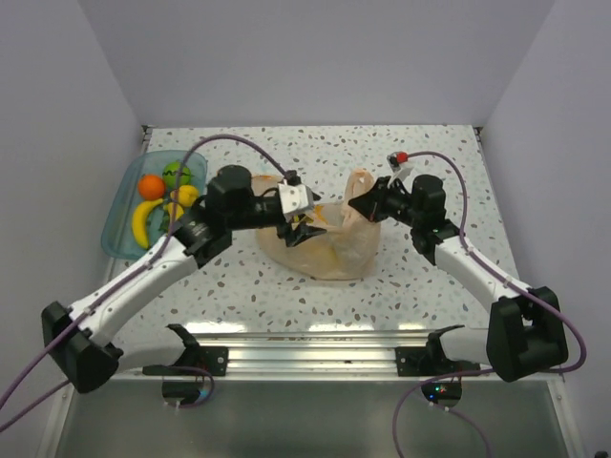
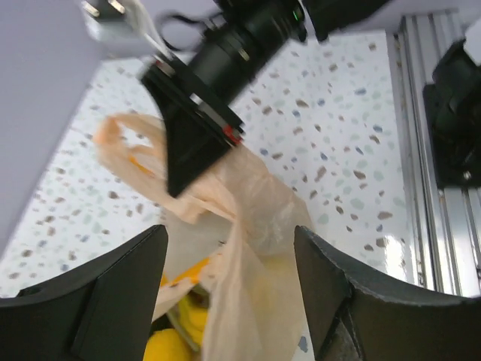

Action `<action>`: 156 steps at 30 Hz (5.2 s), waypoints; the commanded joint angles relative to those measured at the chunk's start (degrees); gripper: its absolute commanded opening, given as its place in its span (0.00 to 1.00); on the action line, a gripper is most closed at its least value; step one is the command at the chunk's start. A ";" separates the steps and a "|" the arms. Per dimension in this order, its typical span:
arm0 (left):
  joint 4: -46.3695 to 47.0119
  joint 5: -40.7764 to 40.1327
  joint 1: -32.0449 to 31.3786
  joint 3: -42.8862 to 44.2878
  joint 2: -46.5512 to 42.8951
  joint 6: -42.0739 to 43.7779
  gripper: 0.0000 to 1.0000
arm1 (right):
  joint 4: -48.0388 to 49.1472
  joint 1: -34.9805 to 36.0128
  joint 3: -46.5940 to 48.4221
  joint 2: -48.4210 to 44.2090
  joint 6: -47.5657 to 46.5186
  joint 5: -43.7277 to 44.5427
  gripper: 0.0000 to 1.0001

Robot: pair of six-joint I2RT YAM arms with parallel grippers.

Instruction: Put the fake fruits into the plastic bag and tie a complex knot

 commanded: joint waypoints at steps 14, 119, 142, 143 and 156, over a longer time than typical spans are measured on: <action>-34.06 36.04 56.30 -0.37 -8.67 25.94 0.90 | -7.59 -0.21 3.03 -2.61 -11.21 -5.67 0.00; 2.13 -8.60 36.79 -18.22 7.87 -19.36 0.00 | -39.94 2.69 -5.41 -8.86 -86.54 -1.91 0.00; -15.66 23.74 23.00 -6.01 -12.08 33.21 0.00 | -45.31 6.37 21.58 -2.00 -41.55 0.82 0.00; -14.94 24.17 22.21 -5.57 -10.77 33.12 0.00 | -44.78 7.86 21.49 -1.91 -41.45 1.43 0.00; 15.29 16.01 4.80 0.76 3.91 -0.52 0.00 | -38.97 13.59 23.24 2.31 -36.36 -3.83 0.00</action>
